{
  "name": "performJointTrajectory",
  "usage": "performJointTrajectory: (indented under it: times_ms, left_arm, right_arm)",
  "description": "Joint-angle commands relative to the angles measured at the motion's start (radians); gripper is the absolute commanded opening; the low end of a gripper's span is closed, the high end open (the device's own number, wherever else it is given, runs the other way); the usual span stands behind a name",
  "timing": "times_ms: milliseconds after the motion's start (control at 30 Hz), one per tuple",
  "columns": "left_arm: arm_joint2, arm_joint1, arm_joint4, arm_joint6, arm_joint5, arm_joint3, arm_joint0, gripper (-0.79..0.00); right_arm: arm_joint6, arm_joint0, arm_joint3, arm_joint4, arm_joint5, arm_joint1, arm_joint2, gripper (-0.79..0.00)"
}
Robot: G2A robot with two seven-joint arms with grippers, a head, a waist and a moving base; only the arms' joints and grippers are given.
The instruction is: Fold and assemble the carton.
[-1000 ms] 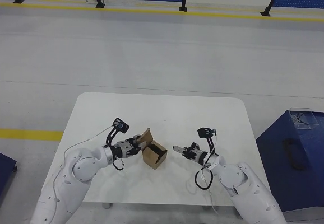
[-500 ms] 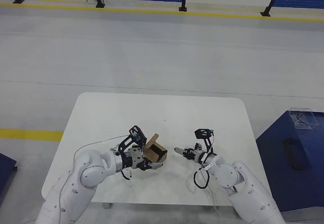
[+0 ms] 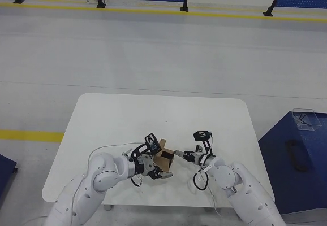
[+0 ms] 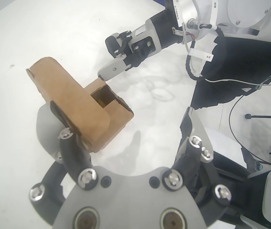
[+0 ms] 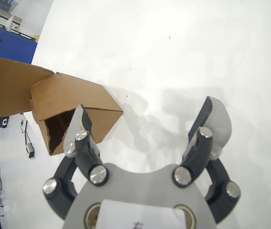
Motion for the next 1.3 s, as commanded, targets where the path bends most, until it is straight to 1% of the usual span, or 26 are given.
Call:
performJointTrajectory:
  times_ms: [0, 167, 300, 433, 567, 700, 800, 867, 933, 1267]
  left_arm:
    - [0.004, 0.000, 0.018, 0.003, 0.002, -0.009, 0.002, 0.000]
    - [0.023, 0.000, 0.054, -0.002, -0.006, -0.024, 0.000, 0.000]
    - [0.045, -0.005, 0.061, -0.020, 0.011, -0.013, -0.012, 0.000]
    - [0.054, -0.009, 0.053, -0.022, 0.023, 0.002, -0.024, 0.000]
    - [0.053, -0.009, 0.050, -0.021, 0.023, 0.002, -0.022, 0.000]
    - [0.052, -0.007, 0.048, -0.024, 0.023, -0.001, -0.020, 0.000]
    - [0.052, -0.007, 0.045, -0.024, 0.029, -0.001, -0.018, 0.000]
    - [0.053, -0.008, 0.047, -0.023, 0.032, -0.001, -0.018, 0.000]
    - [0.056, -0.008, 0.047, -0.022, 0.035, 0.000, -0.018, 0.000]
    - [0.066, -0.011, 0.043, -0.020, 0.040, 0.007, -0.023, 0.000]
  right_arm:
    - [-0.003, 0.003, 0.009, -0.005, 0.001, -0.004, -0.010, 0.000]
    - [-0.011, 0.010, 0.022, -0.017, 0.001, -0.014, -0.039, 0.000]
    - [-0.017, 0.015, 0.025, -0.020, 0.000, -0.018, -0.042, 0.000]
    - [-0.031, -0.002, 0.002, 0.018, -0.029, -0.013, 0.003, 0.000]
    - [-0.013, -0.043, -0.047, 0.060, -0.089, 0.001, 0.066, 0.000]
    - [0.009, -0.088, -0.102, 0.029, -0.139, 0.012, 0.088, 0.000]
    - [0.013, -0.107, -0.126, 0.001, -0.146, 0.014, 0.082, 0.000]
    - [-0.016, -0.114, -0.136, -0.038, -0.137, 0.012, 0.071, 0.000]
    - [-0.031, -0.118, -0.137, -0.045, -0.139, 0.010, 0.062, 0.000]
    - [-0.059, -0.092, -0.090, -0.080, -0.131, -0.004, 0.021, 0.000]
